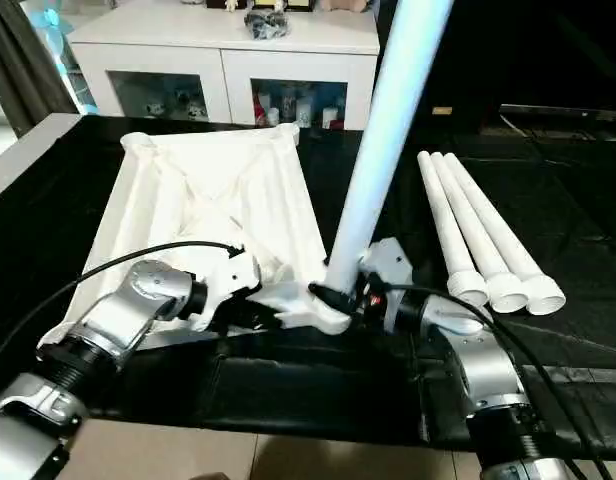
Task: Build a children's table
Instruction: Insert table leg to table base, then rotate leg to tighten
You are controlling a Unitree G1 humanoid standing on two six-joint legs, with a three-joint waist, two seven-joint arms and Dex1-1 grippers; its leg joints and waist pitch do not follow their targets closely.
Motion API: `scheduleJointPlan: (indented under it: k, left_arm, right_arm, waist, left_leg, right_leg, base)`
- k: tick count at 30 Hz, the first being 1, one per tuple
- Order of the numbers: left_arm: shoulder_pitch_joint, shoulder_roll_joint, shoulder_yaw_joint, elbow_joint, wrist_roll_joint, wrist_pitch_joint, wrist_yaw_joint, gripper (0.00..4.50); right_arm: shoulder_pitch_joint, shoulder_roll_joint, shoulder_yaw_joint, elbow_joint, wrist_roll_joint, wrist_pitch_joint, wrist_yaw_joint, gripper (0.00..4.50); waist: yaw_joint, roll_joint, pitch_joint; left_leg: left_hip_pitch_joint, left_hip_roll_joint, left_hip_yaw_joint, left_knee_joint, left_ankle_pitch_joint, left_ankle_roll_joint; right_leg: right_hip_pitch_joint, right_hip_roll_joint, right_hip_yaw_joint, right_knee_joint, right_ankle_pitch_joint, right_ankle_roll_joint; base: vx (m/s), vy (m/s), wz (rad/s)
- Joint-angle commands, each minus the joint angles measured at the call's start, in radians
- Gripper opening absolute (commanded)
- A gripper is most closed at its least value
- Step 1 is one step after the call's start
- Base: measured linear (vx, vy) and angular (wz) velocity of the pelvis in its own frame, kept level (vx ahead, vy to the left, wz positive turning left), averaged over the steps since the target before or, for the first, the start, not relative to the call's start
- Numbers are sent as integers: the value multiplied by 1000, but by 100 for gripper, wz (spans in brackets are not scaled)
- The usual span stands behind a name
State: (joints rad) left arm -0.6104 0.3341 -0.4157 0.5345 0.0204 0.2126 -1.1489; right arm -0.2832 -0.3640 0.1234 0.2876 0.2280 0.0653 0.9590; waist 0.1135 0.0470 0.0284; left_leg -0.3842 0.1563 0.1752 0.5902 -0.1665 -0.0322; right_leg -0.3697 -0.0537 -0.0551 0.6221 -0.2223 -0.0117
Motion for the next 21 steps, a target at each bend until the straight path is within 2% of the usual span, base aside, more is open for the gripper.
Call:
scheduleJointPlan:
  k: [1,2,3,5,8,10,15,16,21]
  left_arm:
    - [-50,-7,-3,-14,8,-31,-3,0]
    - [-49,-6,-8,-17,6,-38,-18,0]
    - [-48,-5,-21,-22,3,-54,-53,0]
    - [-47,-4,-26,-24,3,-58,-68,0]
    - [-56,-3,-45,-8,18,-70,-87,0]
    - [-65,-5,-48,14,26,-81,-87,0]
    - [-88,-17,-36,67,40,-92,-61,0]
    - [-93,-21,-30,75,44,-89,-51,0]
    - [-102,-29,-14,92,39,-79,-39,0]
  right_arm:
    - [63,27,141,63,-37,47,90,194]
    - [65,28,142,59,-34,47,94,194]
    - [70,30,146,50,-26,46,107,194]
    - [73,30,150,44,-23,46,114,194]
    - [81,25,164,34,-27,42,133,194]
    - [83,26,168,34,-32,35,141,194]
    - [82,33,167,35,-35,30,151,194]
    - [82,38,164,31,-34,30,150,194]
    - [84,47,159,29,-35,31,144,194]
  waist:
    - [0,-2,-38]
    - [1,1,-39]
    - [0,-2,-40]
    - [1,0,-41]
    - [3,2,-45]
    - [3,1,-45]
    - [6,-2,-40]
    - [5,-3,-38]
    - [3,-1,-32]
  left_leg:
    - [24,85,-40,-82,-338,33]
    - [25,87,-41,-84,-340,29]
    - [25,88,-41,-86,-339,28]
    - [25,89,-41,-87,-330,30]
    - [24,90,-39,-85,-293,44]
    - [24,89,-39,-86,-293,48]
    - [28,89,-39,-88,-327,39]
    - [29,91,-40,-91,-352,30]
    - [33,92,-44,-97,-404,10]
  right_leg:
    - [21,-113,56,-99,-254,-197]
    - [22,-114,57,-100,-255,-199]
    - [23,-113,56,-99,-241,-200]
    - [25,-113,56,-97,-219,-204]
    - [28,-112,53,-90,-119,-225]
    - [30,-114,51,-89,-113,-230]
    - [26,-118,52,-100,-212,-217]
    - [25,-120,52,-104,-262,-207]
    - [20,-122,55,-111,-340,-189]
  base:
    - [0,0,0]
    - [0,0,0]
    - [0,0,0]
    - [0,0,0]
    - [0,0,0]
    - [0,0,0]
    - [0,0,0]
    - [0,0,0]
    - [0,0,0]
